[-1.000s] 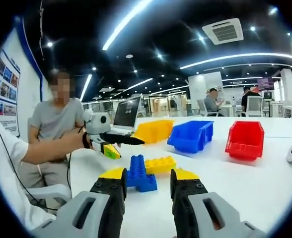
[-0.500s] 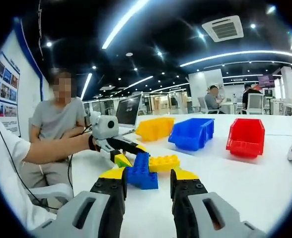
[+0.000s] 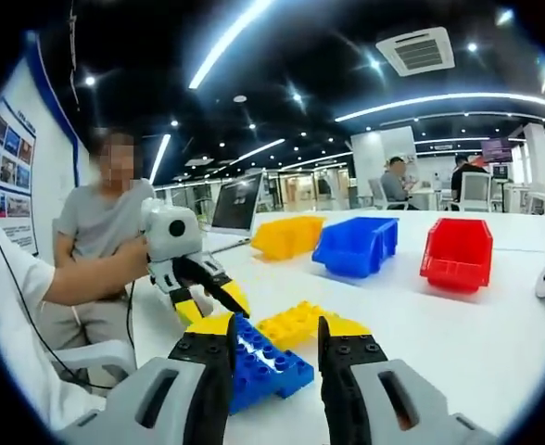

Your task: Take apart the toy blocks one by one and place each separated block into its matching bin, sorting the blocks by their type until all the connected pieces are disassembled and separated into the correct bins

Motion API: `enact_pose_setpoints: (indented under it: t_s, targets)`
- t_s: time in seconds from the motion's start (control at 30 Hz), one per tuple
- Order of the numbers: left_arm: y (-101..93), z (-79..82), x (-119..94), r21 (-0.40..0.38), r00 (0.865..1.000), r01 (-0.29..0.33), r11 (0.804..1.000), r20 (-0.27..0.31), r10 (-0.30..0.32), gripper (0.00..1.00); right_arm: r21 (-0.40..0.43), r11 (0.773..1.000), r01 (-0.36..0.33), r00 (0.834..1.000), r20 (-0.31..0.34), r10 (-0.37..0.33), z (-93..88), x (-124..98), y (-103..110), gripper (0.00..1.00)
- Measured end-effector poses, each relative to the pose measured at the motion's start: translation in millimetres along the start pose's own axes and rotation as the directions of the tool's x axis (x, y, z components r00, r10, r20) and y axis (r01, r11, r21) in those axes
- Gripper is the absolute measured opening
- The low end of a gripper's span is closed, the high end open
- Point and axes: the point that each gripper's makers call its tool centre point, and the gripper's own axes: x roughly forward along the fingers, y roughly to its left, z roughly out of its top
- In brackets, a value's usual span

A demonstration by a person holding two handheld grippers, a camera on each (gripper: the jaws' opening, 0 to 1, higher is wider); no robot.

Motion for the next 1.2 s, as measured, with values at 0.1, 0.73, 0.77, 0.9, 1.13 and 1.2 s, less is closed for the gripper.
enact_pose_setpoints:
  t_s: [0.1,0.73,0.77,0.9,1.13,1.2]
  targets:
    - [-12.7,1.3,9.7,0.025,1.000,0.015,1.000,-0.007,-0.015,0.32,0.003,1.000,-0.004,1.000,-0.013,0.004,-2.2,-1.0,-0.3,0.36]
    - [-3.1,-12.3,15.6,0.003,0.999,-0.023,1.000,-0.035,0.023,0.24,-0.034,0.999,-0.031,0.996,-0.087,0.028,-26.3,3.0,8.3,0.18]
    - [-3.2,-13.0,15.6,-0.001,0.999,-0.022,1.000,-0.037,0.022,0.24,-0.037,0.999,-0.030,0.996,-0.089,0.027,-26.6,3.9,7.7,0.17]
    - [0.8,-12.5,12.9,-0.006,0.999,-0.021,1.000,-0.027,0.021,0.24,-0.037,0.999,-0.030,0.996,-0.088,0.027,-26.5,5.7,7.3,0.18]
    - [9.1,6.2,1.6,-0.088,0.998,-0.017,0.996,0.063,0.022,0.24,-0.039,0.999,-0.030,0.996,-0.087,0.027,-26.0,6.9,7.9,0.18]
    - [12.8,9.6,-0.5,-0.082,0.997,-0.035,0.996,0.070,0.040,0.24,-0.041,0.999,-0.030,0.996,-0.087,0.026,-25.9,7.2,7.5,0.18]
